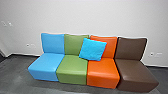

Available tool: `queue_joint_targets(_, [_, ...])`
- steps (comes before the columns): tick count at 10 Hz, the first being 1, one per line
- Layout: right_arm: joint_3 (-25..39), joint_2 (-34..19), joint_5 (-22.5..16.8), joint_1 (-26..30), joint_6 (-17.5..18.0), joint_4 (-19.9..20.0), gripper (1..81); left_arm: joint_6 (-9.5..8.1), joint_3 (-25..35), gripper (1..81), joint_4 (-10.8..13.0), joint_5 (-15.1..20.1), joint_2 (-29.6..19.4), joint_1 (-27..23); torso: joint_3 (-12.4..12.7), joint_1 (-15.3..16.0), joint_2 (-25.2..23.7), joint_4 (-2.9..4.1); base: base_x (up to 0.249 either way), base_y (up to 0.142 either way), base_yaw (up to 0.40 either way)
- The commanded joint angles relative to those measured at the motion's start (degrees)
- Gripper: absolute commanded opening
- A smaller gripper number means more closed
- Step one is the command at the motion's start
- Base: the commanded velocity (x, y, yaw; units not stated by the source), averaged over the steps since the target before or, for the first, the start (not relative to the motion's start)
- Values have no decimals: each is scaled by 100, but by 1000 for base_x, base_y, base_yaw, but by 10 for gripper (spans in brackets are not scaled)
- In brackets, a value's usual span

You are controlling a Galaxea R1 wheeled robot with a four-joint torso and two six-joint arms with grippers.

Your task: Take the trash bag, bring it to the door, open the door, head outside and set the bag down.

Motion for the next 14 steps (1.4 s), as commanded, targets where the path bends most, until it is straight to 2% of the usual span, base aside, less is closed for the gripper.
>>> queue_joint_targets(1, [143,-310,-254,396,4,79,811,-15,-545,811,-97,701,202,-849,2,362,-562,0,0,0,0])
queue_joint_targets(7, [135,-310,-254,388,4,79,811,-33,-746,811,-88,736,535,-1166,-4,1169,-1856,0,0,0,0])
queue_joint_targets(8, [143,-310,-254,387,4,79,811,-33,-826,811,-88,876,605,-1209,-197,1307,-2077,0,0,0,0])
queue_joint_targets(9, [143,-310,-254,379,4,79,811,-33,-870,811,-97,929,659,-1244,-551,1433,-2287,0,0,0,0])
queue_joint_targets(11, [143,-301,-254,379,4,79,811,-33,-870,811,-88,947,728,-1280,-721,1622,-2608,0,0,0,0])
queue_joint_targets(14, [135,-301,-254,388,4,88,811,-33,-870,811,-53,1026,834,-1403,-1301,2008,-3220,0,0,0,0])
